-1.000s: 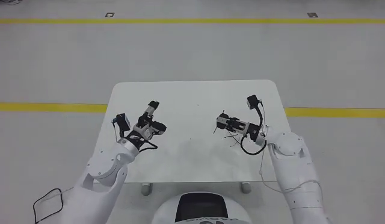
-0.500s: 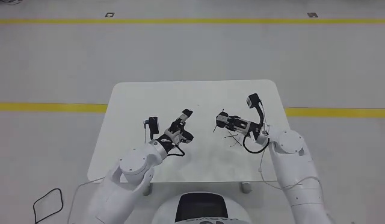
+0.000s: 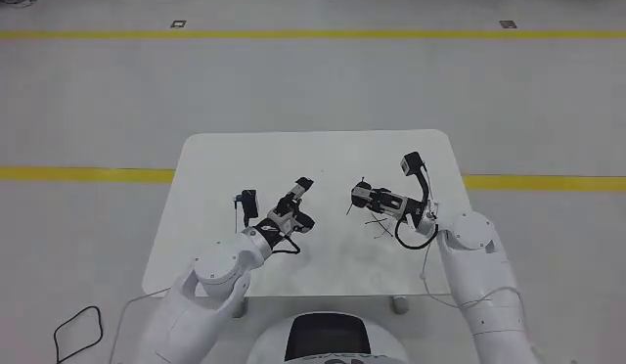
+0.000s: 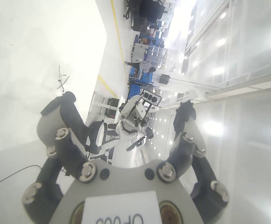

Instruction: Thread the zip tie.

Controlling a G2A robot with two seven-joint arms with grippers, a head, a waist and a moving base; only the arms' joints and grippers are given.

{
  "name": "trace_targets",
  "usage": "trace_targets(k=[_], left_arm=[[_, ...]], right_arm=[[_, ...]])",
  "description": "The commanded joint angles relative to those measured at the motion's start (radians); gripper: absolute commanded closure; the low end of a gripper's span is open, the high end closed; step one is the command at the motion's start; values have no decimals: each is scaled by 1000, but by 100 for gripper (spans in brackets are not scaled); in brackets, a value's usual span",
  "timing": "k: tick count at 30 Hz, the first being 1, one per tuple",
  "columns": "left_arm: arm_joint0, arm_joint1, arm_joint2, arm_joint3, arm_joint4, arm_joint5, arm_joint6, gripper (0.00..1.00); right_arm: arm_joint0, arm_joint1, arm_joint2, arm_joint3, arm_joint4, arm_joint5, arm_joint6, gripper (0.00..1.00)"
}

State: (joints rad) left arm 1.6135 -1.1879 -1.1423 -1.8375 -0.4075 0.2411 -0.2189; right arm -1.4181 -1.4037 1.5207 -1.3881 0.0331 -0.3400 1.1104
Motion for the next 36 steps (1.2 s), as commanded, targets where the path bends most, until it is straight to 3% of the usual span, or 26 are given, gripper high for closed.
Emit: trace_targets(k=[1, 5, 9, 10, 11, 24, 28, 34, 36], left_arm=[[0, 0, 9, 7, 4, 6, -2, 0], [-5, -11, 88, 19, 37, -21, 38, 0], [-26, -28, 177, 53, 92, -107, 104, 0], [-37, -34, 205, 62, 116, -157, 114, 0], [-39, -36, 217, 72, 124, -182, 121, 0], [-39, -37, 216, 78, 114, -188, 121, 0], [-20, -36, 201, 96, 119, -288, 153, 0], [-4, -33, 171, 138, 89, -429, 132, 0], [-3, -30, 159, 151, 90, -477, 104, 0]], right_arm=[[-5, 0, -1, 1, 13, 6, -23, 100], [-27, 9, 23, 17, 79, 0, -30, 100], [-46, 20, 50, 46, 145, 0, -2, 100], [-54, 24, 57, 56, 169, 0, 13, 100], [-59, 27, 66, 58, 183, 0, 24, 100], [-61, 28, 67, 57, 185, 1, 21, 100], [-79, 22, 12, 21, 163, 0, -78, 100], [-91, 7, -78, -4, 136, 0, -240, 100], [-91, 7, -78, -4, 136, 0, -240, 100]])
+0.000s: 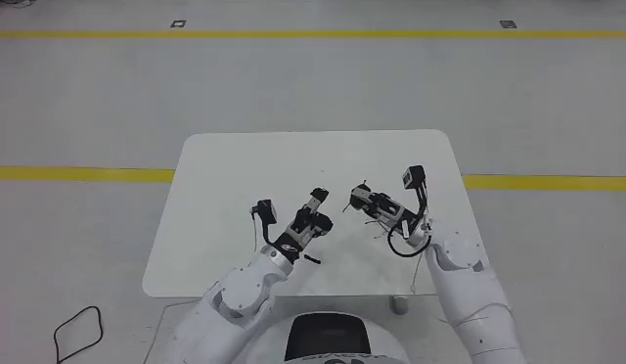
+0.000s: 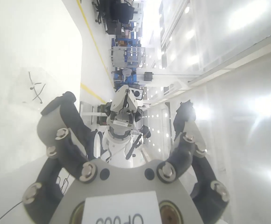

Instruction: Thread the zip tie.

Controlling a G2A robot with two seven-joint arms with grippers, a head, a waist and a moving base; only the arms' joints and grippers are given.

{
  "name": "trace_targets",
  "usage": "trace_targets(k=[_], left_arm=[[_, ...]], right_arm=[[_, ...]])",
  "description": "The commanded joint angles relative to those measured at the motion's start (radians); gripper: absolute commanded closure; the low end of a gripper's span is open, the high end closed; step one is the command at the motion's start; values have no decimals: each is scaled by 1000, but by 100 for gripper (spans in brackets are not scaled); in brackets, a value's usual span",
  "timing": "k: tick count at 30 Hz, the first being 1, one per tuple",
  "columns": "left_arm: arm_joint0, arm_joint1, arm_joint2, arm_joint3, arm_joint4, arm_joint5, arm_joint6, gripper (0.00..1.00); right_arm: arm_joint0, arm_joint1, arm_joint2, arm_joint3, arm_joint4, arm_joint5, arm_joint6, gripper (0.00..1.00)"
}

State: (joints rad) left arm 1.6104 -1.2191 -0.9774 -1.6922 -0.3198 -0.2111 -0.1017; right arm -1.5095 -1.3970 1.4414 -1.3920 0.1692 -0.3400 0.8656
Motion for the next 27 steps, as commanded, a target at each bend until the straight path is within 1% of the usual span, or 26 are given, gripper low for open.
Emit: trace_targets(k=[1, 7, 9, 11, 14, 15, 21, 24, 27], left_arm=[[1, 1, -6, 6, 2, -25, -13, 0], [1, 1, -6, 6, 2, -25, -13, 0], [-2, 1, -2, 7, 3, -26, -20, 0], [-1, 1, -3, 18, -5, -44, -28, 0], [-3, 0, 4, 30, -12, -56, -43, 0], [-9, 0, 11, 35, -8, -63, -64, 0], [-12, 0, 10, 37, -2, -68, -64, 0], [-17, -2, 16, 39, -13, -73, -65, 0], [-31, -7, 29, 52, -20, -102, -64, 0]], right_arm=[[0, 0, 1, 0, 0, 0, 5, 100], [0, 0, 1, 0, 0, 0, 5, 100], [-2, 0, -5, -6, -17, 1, -21, 100], [-7, -1, -29, -14, -38, 0, -58, 100], [-8, -3, -57, -11, -42, 0, -91, 100], [-8, -3, -65, -9, -40, 0, -98, 100], [-8, -3, -65, -9, -40, 0, -98, 100], [-11, -3, -69, -14, -43, 0, -111, 100], [-23, 0, -75, -11, -1, 0, -97, 100]])
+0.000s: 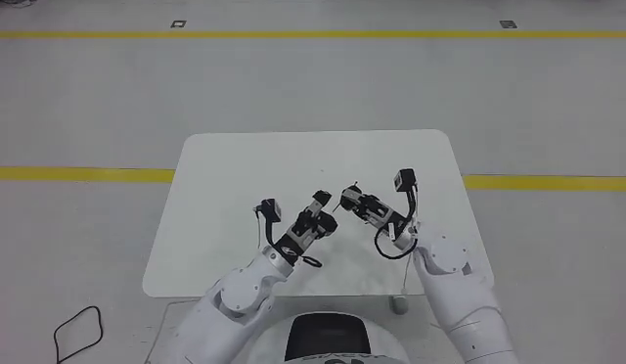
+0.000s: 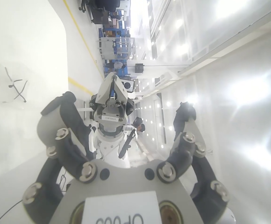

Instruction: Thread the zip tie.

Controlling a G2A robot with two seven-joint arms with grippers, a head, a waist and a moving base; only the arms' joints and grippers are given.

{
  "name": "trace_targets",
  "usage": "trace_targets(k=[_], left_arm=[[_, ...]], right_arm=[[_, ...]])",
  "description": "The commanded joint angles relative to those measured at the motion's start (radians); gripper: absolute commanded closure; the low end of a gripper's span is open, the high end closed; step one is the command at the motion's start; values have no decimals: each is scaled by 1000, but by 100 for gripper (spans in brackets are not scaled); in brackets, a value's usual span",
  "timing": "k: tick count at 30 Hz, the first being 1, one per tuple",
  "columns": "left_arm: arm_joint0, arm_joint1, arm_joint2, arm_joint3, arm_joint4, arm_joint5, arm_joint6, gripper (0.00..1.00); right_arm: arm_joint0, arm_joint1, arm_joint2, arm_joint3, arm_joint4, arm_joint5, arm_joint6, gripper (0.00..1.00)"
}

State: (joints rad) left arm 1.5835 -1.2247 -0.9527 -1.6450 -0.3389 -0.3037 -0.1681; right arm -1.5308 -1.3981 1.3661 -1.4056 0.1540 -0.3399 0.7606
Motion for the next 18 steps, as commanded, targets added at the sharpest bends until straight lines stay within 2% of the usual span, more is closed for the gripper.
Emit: trace_targets(k=[1, 7, 13, 18], left_arm=[[-11, -3, 12, 9, 4, -20, -10, 0], [-11, -3, 12, 9, 4, -20, -10, 0], [-30, 2, 16, 19, 80, -8, -50, 0], [-30, 2, 16, 19, 80, -8, -50, 0]], right_arm=[[-1, 2, 1, 3, 18, 0, 10, 100], [-1, 2, 1, 3, 18, 0, 10, 100], [-3, 6, -10, -2, 35, 0, 10, 100], [-3, 6, -10, -2, 35, 0, 10, 100]])
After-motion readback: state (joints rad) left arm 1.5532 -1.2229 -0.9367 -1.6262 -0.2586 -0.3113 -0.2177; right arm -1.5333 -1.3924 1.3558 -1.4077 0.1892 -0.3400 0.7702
